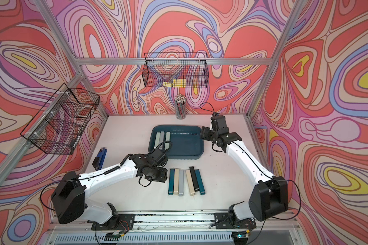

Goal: Put the pruning pliers into the storage box
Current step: Pick up the pruning pliers from the center of the board.

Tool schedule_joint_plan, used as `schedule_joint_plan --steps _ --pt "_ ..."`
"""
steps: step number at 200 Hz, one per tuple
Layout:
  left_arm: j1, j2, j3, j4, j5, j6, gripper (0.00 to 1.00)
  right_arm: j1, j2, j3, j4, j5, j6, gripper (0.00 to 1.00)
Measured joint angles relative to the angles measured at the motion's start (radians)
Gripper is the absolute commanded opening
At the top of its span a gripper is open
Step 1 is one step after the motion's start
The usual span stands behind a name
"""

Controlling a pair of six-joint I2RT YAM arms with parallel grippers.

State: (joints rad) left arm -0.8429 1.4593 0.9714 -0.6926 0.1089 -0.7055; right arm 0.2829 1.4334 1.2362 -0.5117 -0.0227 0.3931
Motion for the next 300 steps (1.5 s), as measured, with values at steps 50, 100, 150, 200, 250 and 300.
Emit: schedule_joint_plan --steps 50,100,150,200,250,300 --pt "-0.087 0.005 -0.031 0.079 0.042 -0.071 0.58 0.0 0.003 0.0 0.015 -0.004 0.016 0.69" --pt "-0.089 0.055 -0.031 0.1 0.045 -0.093 0.58 0.0 0.021 -0.006 0.027 -0.013 0.02 0.69" --pt "-0.089 0.107 -0.031 0.103 0.044 -0.108 0.58 0.0 0.021 -0.019 0.031 -0.014 0.02 0.69" --pt "-0.089 0.129 -0.031 0.11 0.046 -0.111 0.58 0.0 0.021 -0.038 0.031 -0.014 0.02 0.69" --pt "-0.089 0.148 -0.017 0.108 0.039 -0.111 0.58 0.0 0.019 -0.046 0.032 -0.008 0.02 0.69" --pt "-0.089 0.202 0.039 0.076 -0.009 -0.115 0.56 0.0 0.01 -0.052 0.033 -0.007 0.019 0.69"
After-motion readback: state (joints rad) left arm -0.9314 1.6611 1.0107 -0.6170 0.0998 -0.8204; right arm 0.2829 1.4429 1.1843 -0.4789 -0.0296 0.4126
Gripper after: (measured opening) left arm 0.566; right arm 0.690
